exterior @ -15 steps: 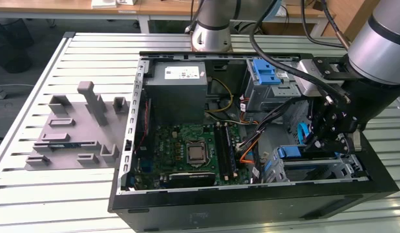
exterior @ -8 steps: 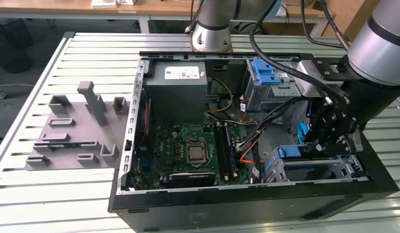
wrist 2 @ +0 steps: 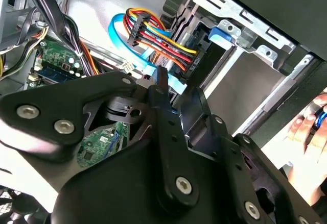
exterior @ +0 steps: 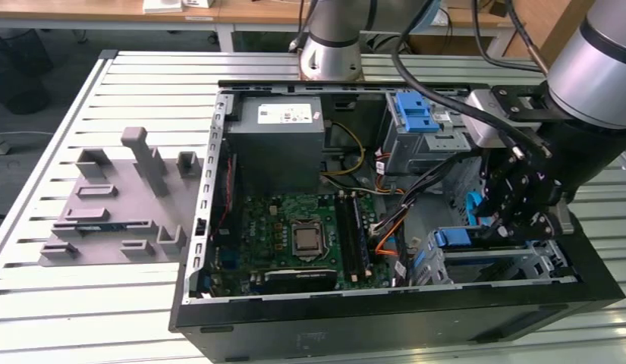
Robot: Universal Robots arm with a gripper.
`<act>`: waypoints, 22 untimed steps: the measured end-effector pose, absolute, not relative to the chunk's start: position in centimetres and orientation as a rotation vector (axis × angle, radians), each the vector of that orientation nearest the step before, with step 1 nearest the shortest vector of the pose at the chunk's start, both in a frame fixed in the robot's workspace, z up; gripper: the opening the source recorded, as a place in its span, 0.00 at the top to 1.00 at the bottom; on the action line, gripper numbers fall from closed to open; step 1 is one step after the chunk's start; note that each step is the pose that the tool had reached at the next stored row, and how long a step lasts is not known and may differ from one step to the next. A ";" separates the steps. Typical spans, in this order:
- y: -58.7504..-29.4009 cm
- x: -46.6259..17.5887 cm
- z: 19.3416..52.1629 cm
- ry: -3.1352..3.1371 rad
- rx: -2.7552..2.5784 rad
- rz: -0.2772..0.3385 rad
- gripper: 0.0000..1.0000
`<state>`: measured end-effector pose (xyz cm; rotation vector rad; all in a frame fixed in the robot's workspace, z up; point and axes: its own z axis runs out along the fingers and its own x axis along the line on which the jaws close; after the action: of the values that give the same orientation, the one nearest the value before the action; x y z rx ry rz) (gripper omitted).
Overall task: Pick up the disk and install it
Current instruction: 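Insert the second disk wire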
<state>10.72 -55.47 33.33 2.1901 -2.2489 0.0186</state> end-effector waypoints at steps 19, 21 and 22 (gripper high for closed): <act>-55.4 10.7 35.0 -2.249 2.190 0.018 0.63; -55.4 10.7 35.0 -2.248 2.190 0.018 0.75; -55.4 10.7 35.0 -2.248 2.190 0.018 0.75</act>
<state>10.73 -55.45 35.04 2.1897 -2.2484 0.0182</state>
